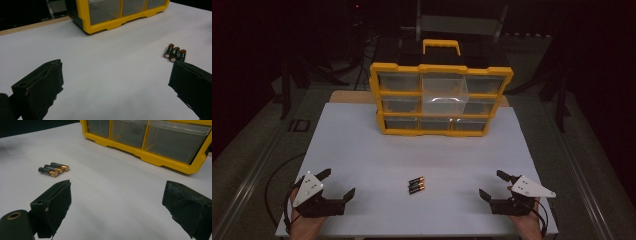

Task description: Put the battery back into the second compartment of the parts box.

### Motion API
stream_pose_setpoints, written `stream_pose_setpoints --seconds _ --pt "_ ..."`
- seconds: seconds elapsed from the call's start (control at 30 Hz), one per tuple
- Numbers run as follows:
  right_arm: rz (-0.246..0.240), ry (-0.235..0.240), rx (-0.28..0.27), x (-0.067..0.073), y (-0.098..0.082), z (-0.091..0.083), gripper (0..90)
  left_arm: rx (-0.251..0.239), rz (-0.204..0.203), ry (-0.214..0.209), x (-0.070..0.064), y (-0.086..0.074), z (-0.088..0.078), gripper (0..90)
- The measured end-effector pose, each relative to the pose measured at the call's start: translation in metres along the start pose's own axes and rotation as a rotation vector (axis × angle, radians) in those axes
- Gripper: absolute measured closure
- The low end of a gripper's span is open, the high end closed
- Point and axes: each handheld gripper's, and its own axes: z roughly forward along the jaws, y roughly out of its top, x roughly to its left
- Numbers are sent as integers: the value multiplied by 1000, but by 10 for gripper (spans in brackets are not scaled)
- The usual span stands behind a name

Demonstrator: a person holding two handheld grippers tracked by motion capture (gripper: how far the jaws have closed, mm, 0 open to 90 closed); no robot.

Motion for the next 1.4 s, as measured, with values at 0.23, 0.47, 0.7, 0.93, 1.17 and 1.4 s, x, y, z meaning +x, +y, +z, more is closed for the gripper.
stream_pose_setpoints --seconds 0.23,0.47,0.7,0.93,1.17,1.4 --pt "11 -3 -9 -1 0 -1 85 24 -1 -1 -1 0 2 1" --pt "19 -1 -20 -2 2 -1 85 53 13 -24 -2 10 8 1" --pt "20 -1 -20 -1 3 -1 85 72 42 -51 -3 27 16 1" --pt "21 1 -16 -1 4 -1 85 97 88 -75 -3 47 29 1" --pt "19 3 -13 -1 4 0 85 115 120 -109 -6 65 46 1" --pt "18 1 -15 -1 4 -1 85 118 145 -136 -10 80 64 1"
